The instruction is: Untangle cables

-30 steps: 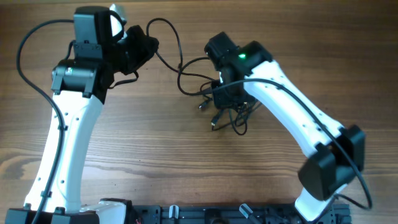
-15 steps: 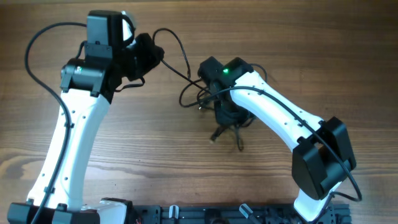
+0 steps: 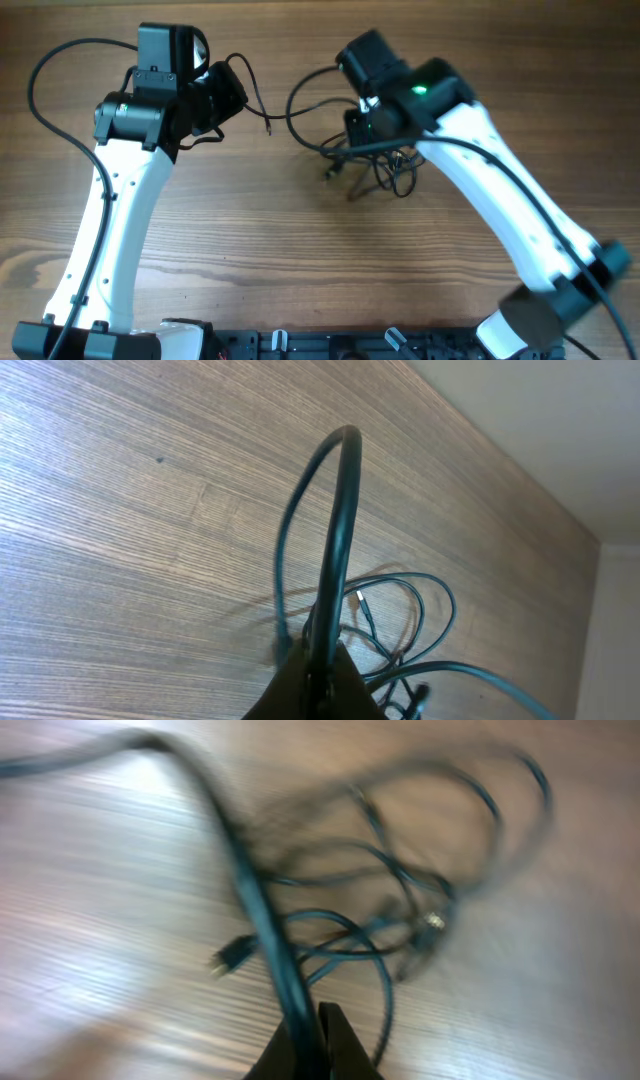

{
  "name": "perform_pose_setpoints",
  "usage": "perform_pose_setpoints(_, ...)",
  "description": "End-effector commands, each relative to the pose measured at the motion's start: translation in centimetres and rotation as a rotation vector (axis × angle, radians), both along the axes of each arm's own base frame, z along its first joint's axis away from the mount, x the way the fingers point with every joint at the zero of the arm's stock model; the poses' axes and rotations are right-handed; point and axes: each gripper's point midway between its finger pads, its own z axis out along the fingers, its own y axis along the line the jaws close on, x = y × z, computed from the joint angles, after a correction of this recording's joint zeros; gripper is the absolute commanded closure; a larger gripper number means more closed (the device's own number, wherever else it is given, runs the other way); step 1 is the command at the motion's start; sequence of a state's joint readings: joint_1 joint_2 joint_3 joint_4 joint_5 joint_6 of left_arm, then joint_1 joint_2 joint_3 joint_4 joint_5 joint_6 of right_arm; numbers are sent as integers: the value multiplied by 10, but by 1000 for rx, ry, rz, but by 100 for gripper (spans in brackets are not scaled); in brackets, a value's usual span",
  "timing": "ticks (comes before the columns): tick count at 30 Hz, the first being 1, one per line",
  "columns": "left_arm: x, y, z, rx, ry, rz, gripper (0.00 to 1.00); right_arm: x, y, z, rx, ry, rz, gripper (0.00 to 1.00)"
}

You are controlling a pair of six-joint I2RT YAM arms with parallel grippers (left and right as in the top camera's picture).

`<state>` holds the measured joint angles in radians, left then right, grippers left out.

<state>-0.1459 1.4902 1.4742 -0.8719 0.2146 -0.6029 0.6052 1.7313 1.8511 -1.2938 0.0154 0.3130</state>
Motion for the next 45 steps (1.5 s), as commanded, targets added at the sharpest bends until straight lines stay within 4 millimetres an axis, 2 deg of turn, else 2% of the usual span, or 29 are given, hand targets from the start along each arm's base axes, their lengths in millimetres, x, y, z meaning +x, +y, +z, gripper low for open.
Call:
perform_pose_setpoints(1,-6,-21,16,-8,-54,-111,96,-13,36,37,186,-54,221,96)
perform_pose_setpoints(4,-13,-39,18,-37,-55,-180,96,-15,45,41,234,-54,263,96)
perform_pose_setpoints(5,-16,-48,19,-48,-53,-208,96,-21,58,48,301,-50,331,96)
perform_pose_setpoints(6,-17,-51,19,-47,-53,-215,96,-22,60,49,315,-45,334,96)
perform_pose_setpoints(7,-18,-52,19,-46,-54,-218,93,-22,59,49,313,-40,322,96)
perform_pose_setpoints(9,-15,-46,17,-17,-56,-194,85,-19,44,48,258,-25,217,96)
perform_pose_setpoints(11,-12,-40,15,16,-61,-166,72,-21,32,44,201,-12,174,96)
perform_pose_setpoints(12,-11,-36,15,34,-63,-151,41,-21,20,38,150,1,114,96)
perform_pose_setpoints(13,-10,-34,14,43,-64,-144,0,-21,11,34,111,9,70,96)
perform_pose_setpoints(15,-10,-34,14,45,-65,-142,0,-26,-7,26,30,39,5,96)
perform_pose_setpoints(17,-10,-34,14,45,-64,-142,0,-35,-26,9,-70,117,-62,96)
perform_pose_setpoints(18,-10,-33,14,46,-64,-141,0,-40,-33,-6,-134,178,-80,96)
perform_pose_setpoints(23,-10,-25,11,85,-56,-111,0,-48,-41,-67,-288,372,-122,96)
perform_pose_setpoints(26,-10,-25,10,86,-52,-112,0,-39,-51,-94,-354,351,-202,96)
perform_pose_setpoints(28,-10,-25,10,86,-52,-111,0,-31,-65,-106,-415,294,-304,96)
perform_pose_setpoints(31,-10,-25,10,86,-52,-111,0,-24,-81,-108,-482,223,-404,96)
perform_pose_setpoints(34,-10,-25,10,85,-51,-112,0,-30,-100,-107,-577,212,-437,96)
perform_pose_setpoints(37,-10,-25,10,86,-51,-112,0,-36,-105,-109,-605,229,-444,96)
perform_pose_setpoints(39,-11,-25,10,86,-48,-112,0,-37,-106,-103,-601,225,-443,96)
perform_pose_setpoints(42,-11,-25,9,87,-47,-111,0,-31,-83,-80,-469,212,-293,96)
perform_pose_setpoints(43,-11,-25,9,87,-47,-111,0,-28,-61,-62,-345,195,-188,96)
perform_pose_setpoints(45,-11,-25,9,87,-47,-111,0,-23,-29,-22,-167,125,-24,96)
